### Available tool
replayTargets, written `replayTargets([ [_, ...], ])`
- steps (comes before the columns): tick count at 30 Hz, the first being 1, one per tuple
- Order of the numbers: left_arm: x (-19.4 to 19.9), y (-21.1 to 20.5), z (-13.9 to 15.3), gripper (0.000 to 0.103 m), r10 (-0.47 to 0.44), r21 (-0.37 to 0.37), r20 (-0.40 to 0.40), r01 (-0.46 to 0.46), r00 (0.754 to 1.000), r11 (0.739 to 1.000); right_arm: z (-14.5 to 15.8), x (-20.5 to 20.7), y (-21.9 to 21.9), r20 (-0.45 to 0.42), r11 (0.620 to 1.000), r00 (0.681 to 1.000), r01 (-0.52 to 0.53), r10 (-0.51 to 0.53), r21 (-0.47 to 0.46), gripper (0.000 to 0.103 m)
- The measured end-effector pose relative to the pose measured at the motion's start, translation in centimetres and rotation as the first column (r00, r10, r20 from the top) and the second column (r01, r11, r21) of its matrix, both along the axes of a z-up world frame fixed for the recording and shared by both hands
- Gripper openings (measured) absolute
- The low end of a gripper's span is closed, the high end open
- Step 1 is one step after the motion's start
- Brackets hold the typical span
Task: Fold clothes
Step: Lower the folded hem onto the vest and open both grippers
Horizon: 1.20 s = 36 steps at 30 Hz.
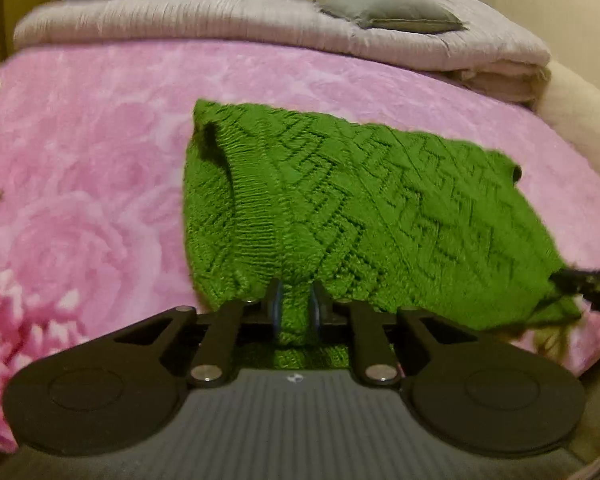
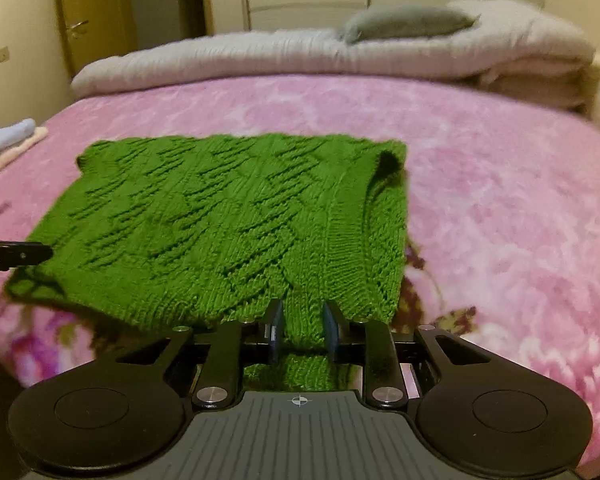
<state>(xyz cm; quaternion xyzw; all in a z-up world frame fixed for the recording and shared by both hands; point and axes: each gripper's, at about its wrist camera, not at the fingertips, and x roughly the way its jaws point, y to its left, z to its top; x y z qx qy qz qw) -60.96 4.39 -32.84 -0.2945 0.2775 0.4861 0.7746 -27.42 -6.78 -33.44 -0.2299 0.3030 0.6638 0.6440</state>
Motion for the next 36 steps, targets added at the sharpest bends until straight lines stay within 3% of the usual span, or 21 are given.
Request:
replayTargets([
  [3, -1.0, 2.0, 2.2, 0.012, -0.009, 0.035, 0.038, 0.007, 0.999, 0.999, 2.0, 2.5, 1.8, -0.051, 1.0, 0.999, -0.008, 0.008, -0.006, 0.025],
  [7, -1.3, 6.4, 3.7, 0.012, -0.019, 0.11, 0.096, 0.008, 0.995, 0.994, 3.9, 5.8, 5.9, -0.008, 0.995, 1.0, 0.016, -0.015, 0.096, 0.025],
  [11, -0.1, 11.9, 3.4, 0.012, -0.036, 0.18, 0.077, 0.021, 0.996, 0.983, 3.7, 7.7, 11.5, 0.042, 0.988, 0.999, -0.012, 0.006, 0.154, 0.025],
  [14, 0.0, 15.3, 1.0, 0.012, -0.027, 0.129, 0.073, 0.017, 0.997, 0.991, 1.7, 8.6, 14.3, 0.025, 0.99, 0.999, -0.046, 0.043, 0.134, 0.025],
  [16, -0.6, 16.9, -1.5, 0.012, -0.002, 0.043, 0.075, -0.001, 0.997, 0.999, -0.5, 9.3, 15.7, 0.022, 0.996, 0.998, -0.059, 0.057, 0.063, 0.025],
  [17, -1.0, 17.0, -2.7, 0.012, 0.004, 0.034, 0.094, -0.007, 0.996, 0.999, -2.1, 9.6, 16.0, 0.022, 0.997, 0.998, -0.068, 0.067, 0.026, 0.025],
  [18, -1.3, 17.1, -3.5, 0.012, 0.008, 0.029, 0.111, -0.012, 0.994, 1.0, -2.8, 9.9, 15.6, 0.005, 0.996, 0.998, -0.063, 0.063, 0.058, 0.024],
  [21, -1.7, 16.7, -3.0, 0.009, 0.019, 0.028, 0.109, -0.023, 0.994, 0.999, -2.8, 11.4, 14.8, -0.09, 0.997, 0.996, -0.009, 0.015, 0.071, 0.023],
  [24, -1.4, 15.2, -1.3, 0.007, 0.03, 0.058, 0.058, -0.033, 0.998, 0.998, -1.3, 11.2, 14.1, -0.064, 0.998, 0.997, 0.034, -0.031, 0.045, 0.024],
  [27, -1.7, 12.3, 0.8, 0.008, 0.022, 0.089, 0.089, -0.03, 0.996, 0.996, 0.9, 9.5, 11.6, -0.025, 0.997, 0.998, 0.051, -0.049, 0.06, 0.024],
  [30, -1.9, 8.4, 2.2, 0.008, 0.036, 0.096, 0.087, -0.044, 0.996, 0.994, 2.6, 7.6, 7.9, -0.069, 0.994, 0.996, 0.056, -0.049, 0.092, 0.024],
  [36, -1.2, 1.1, 1.3, 0.008, 0.012, 0.043, 0.057, -0.015, 0.998, 0.999, 2.8, 2.2, 1.4, -0.093, 0.994, 0.993, 0.074, -0.066, 0.078, 0.024],
])
